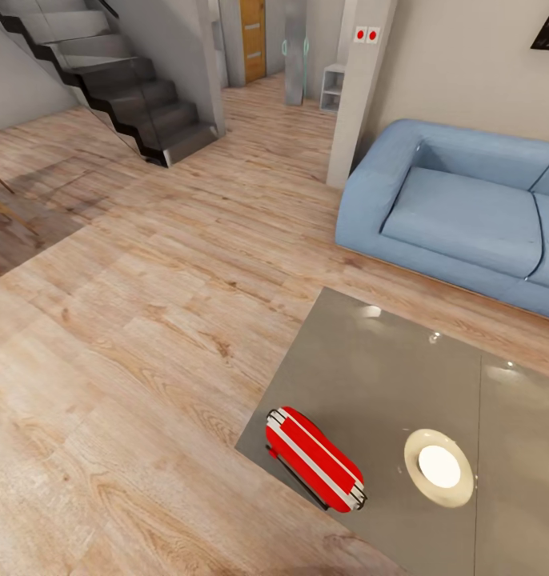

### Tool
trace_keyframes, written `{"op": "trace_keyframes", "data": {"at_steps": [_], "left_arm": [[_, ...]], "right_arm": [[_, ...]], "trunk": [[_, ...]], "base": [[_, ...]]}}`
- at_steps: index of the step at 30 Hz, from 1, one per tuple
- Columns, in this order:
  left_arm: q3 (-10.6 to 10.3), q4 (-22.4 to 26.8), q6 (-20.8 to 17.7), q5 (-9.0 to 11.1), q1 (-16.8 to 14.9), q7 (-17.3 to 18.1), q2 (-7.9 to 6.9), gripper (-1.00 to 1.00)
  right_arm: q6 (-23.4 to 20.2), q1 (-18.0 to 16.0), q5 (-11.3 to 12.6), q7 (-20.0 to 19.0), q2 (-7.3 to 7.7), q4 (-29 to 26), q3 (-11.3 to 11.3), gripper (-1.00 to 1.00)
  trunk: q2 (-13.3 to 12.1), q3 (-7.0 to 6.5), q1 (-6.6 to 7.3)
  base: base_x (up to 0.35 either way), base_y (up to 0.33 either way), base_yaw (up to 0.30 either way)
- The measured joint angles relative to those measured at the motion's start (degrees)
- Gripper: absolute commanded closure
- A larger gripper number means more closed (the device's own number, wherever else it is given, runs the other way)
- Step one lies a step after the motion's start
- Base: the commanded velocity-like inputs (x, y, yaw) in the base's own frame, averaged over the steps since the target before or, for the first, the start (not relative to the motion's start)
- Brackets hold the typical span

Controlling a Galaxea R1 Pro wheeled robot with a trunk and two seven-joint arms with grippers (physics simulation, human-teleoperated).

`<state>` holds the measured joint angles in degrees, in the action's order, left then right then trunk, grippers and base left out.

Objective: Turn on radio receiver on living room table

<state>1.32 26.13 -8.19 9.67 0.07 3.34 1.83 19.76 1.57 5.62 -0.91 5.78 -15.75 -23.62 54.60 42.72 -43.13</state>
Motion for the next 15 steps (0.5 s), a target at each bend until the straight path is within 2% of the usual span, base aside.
{"op": "trace_keyframes", "data": {"at_steps": [11, 15], "left_arm": [[-0.17, 0.58, -0.07, -0.02, 0.01, 0.09, -0.30, -1.00], [-0.18, 0.59, -0.07, -0.03, -0.01, 0.09, -0.30, -1.00]], "right_arm": [[-0.02, 0.01, 0.32, -0.06, 0.27, -2.22, 0.06, -1.00], [-0.22, -0.21, 0.23, -0.01, 1.78, -7.16, 0.07, -1.00]], "trunk": [[0.00, 0.00, 0.00], [0.00, 0.00, 0.00]], "base": [[0.000, 0.000, 0.000], [0.000, 0.000, 0.000]]}}
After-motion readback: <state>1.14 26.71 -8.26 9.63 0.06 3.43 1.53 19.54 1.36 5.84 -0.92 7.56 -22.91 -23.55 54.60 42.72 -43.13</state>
